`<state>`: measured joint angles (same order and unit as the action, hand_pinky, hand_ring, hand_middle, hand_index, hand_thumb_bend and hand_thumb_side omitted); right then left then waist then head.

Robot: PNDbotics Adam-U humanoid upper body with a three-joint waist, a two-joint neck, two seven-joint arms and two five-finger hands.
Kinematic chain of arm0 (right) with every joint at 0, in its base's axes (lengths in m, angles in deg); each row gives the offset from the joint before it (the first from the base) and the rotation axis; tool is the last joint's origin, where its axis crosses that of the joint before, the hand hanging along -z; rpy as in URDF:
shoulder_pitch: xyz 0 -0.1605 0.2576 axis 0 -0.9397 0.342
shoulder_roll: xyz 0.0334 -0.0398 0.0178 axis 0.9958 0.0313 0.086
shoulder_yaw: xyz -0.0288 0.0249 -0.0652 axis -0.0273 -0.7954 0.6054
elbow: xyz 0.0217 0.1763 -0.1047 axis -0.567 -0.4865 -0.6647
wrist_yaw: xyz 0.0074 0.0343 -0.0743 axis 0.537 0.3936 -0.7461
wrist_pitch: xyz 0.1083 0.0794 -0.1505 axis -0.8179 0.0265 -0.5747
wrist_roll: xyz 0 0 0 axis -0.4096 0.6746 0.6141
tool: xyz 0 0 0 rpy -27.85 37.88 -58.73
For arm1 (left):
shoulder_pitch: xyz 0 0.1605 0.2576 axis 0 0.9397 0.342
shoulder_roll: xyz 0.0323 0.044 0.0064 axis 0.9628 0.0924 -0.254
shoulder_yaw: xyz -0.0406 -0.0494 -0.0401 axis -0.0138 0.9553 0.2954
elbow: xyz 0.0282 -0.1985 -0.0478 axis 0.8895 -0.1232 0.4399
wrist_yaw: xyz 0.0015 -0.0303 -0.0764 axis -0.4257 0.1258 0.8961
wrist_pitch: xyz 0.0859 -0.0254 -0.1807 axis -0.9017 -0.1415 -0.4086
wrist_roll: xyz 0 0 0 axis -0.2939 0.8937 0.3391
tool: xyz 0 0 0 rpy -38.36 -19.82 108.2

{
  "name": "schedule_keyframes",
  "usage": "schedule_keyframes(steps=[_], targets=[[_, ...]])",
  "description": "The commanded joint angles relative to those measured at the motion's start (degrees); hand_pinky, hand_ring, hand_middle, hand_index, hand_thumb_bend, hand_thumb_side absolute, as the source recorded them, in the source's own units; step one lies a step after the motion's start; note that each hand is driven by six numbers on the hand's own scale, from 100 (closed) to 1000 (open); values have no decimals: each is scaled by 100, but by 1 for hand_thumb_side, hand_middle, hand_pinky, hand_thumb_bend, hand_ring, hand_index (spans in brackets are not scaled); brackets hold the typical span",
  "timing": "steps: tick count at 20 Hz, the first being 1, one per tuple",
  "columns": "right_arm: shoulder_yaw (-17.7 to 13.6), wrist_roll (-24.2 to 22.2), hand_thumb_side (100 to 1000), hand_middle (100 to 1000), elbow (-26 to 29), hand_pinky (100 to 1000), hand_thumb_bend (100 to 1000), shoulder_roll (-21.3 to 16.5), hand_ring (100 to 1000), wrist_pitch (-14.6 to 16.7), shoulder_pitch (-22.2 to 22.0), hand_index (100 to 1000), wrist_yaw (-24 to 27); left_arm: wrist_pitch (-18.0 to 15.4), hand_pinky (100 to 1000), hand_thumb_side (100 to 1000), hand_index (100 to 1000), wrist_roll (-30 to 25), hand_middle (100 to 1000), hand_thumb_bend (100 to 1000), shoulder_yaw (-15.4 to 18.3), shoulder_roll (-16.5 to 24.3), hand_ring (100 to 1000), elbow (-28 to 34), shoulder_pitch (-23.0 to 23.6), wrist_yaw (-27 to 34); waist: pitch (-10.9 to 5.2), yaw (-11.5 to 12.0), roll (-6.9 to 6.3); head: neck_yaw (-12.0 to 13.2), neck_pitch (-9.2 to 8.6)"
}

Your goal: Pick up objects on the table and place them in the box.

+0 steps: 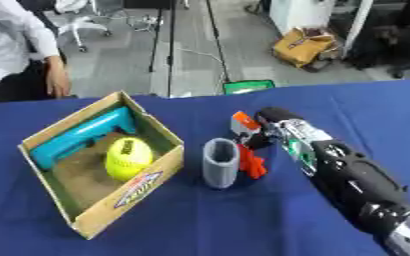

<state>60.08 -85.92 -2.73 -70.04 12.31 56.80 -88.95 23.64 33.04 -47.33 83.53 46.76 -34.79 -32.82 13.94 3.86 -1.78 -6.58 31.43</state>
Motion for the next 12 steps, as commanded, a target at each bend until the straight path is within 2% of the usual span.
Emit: schedule_keyframes(steps=[1,12], targets=[[-6,113,608,453,123,839,100,-68,864,-36,135,490,50,2,1000,1000,839,-19,905,100,-4,43,923,83,-89,26,-120,-9,-4,-5,-55],[66,109,604,434,242,840,100,-96,861,-45,253,470,119,8,1000,1000,839,-35,905,100,-7,60,924,83,-90,29,-182,-57,26,32,-47]])
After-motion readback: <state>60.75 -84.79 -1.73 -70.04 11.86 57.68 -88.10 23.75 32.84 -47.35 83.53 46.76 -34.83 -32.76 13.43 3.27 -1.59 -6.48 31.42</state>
